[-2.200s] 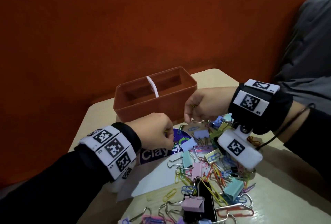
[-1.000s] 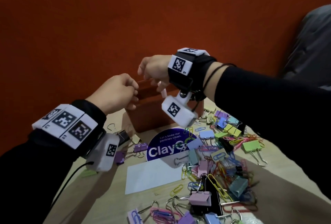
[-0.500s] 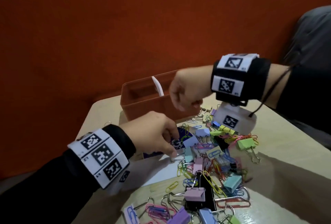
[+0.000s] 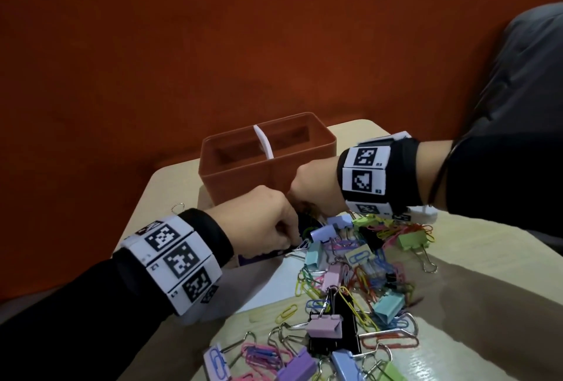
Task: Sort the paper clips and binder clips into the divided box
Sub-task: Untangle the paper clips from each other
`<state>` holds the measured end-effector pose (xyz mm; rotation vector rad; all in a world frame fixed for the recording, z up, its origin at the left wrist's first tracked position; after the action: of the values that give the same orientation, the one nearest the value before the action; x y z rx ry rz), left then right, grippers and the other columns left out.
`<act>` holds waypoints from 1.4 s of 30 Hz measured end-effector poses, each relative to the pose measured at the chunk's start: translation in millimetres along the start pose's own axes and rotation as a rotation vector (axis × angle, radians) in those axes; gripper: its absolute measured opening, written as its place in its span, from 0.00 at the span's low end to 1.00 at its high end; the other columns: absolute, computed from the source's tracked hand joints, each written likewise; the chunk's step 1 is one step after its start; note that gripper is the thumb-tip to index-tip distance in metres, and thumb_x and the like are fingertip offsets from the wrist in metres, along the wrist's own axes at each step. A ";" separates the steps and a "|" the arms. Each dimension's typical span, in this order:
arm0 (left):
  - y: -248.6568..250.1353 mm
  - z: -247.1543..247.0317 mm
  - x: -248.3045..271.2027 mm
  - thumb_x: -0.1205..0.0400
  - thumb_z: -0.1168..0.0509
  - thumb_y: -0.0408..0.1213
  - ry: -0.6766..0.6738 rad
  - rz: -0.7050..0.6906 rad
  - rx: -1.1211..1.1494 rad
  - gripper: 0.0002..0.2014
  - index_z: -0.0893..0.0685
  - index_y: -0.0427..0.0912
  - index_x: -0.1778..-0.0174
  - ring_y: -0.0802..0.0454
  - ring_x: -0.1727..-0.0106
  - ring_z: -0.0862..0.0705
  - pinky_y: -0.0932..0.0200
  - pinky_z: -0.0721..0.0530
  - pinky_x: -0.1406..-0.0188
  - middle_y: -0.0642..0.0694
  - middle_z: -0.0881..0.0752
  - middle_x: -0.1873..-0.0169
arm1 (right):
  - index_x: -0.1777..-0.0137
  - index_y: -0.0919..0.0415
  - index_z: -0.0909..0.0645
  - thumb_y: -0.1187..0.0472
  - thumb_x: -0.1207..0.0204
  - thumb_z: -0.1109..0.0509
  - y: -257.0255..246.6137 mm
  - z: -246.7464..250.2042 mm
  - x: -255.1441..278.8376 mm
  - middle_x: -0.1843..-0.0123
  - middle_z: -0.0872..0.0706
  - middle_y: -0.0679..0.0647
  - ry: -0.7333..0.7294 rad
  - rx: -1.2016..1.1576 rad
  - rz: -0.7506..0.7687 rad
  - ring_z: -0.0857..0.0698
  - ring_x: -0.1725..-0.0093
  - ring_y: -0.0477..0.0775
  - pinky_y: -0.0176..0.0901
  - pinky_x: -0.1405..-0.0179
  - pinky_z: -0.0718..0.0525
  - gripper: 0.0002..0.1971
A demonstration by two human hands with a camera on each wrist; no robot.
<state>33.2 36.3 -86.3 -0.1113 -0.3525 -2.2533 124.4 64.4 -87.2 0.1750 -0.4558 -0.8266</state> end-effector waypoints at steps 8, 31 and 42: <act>3.7 -2.7 -5.5 0.29 0.22 0.46 0.011 0.041 -0.046 0.14 0.11 0.48 0.49 0.64 0.70 0.19 0.73 0.23 0.73 0.56 0.15 0.67 | 0.52 0.64 0.16 0.65 0.24 0.33 0.8 -1.9 5.5 0.68 0.24 0.51 0.011 -0.017 -0.019 0.25 0.69 0.53 0.37 0.75 0.28 0.06; 5.5 -4.8 -7.9 0.26 0.30 0.34 0.001 0.089 -0.062 0.01 0.15 0.43 0.63 0.63 0.76 0.23 0.69 0.24 0.76 0.55 0.19 0.73 | 0.63 0.58 0.16 0.72 0.30 0.31 44.7 -8.9 29.8 0.78 0.15 0.45 0.019 -0.765 -0.173 0.14 0.73 0.44 0.32 0.73 0.22 0.09; -6.0 -4.6 -7.8 0.30 0.28 0.35 -0.055 0.175 0.024 0.06 0.14 0.48 0.59 0.47 0.63 0.12 0.50 0.10 0.63 0.52 0.14 0.68 | 0.72 0.51 0.27 0.70 0.28 0.42 34.0 -16.6 21.7 0.69 0.21 0.47 0.032 -0.386 -0.189 0.21 0.60 0.54 0.46 0.58 0.21 0.16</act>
<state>33.9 44.3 -93.5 -0.1845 -0.3841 -2.0756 167.4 70.6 -84.1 -0.1283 -0.2441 -1.0795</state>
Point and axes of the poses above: each hand's wrist, its own x-axis away from the middle knuckle, its own z-axis out of the back of the hand, y = z × x, the point moved 4 cm from there along -x, towards the middle knuckle
